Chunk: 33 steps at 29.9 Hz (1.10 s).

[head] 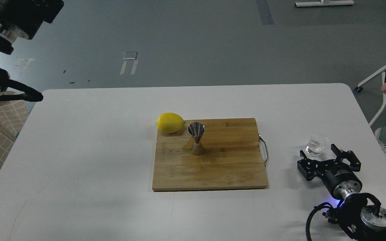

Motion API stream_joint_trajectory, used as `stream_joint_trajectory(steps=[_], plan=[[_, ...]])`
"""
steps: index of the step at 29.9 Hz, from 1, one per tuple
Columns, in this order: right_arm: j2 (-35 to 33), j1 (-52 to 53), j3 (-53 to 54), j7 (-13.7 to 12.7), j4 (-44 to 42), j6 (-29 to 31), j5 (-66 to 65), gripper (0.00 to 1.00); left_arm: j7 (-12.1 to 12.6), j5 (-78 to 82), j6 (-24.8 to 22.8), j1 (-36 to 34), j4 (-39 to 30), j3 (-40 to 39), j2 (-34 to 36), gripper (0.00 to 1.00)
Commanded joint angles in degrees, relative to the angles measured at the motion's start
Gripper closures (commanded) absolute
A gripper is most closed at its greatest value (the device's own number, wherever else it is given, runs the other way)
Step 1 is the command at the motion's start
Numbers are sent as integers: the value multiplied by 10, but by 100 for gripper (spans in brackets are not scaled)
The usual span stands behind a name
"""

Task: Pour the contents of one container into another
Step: 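Close the right gripper around the clear glass cup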

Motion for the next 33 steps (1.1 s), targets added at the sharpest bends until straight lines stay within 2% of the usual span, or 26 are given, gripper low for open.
stream_joint_trajectory(steps=[1, 18, 21, 23, 33], plan=[[1, 10, 0, -4, -13, 2, 0, 0, 0, 0, 0, 0, 0, 1, 0, 3], [3, 30, 1, -8, -37, -1, 0, 0, 0, 0, 0, -1, 0, -3, 1, 3], [4, 32, 1, -8, -37, -1, 0, 2, 0, 0, 1, -1, 0, -3, 2, 3], [3, 34, 1, -9, -37, -3, 0, 8, 0, 0, 1, -1, 0, -3, 2, 3], [6, 33, 2, -9, -37, -5, 1, 10, 0, 1, 1, -1, 0, -3, 2, 3]])
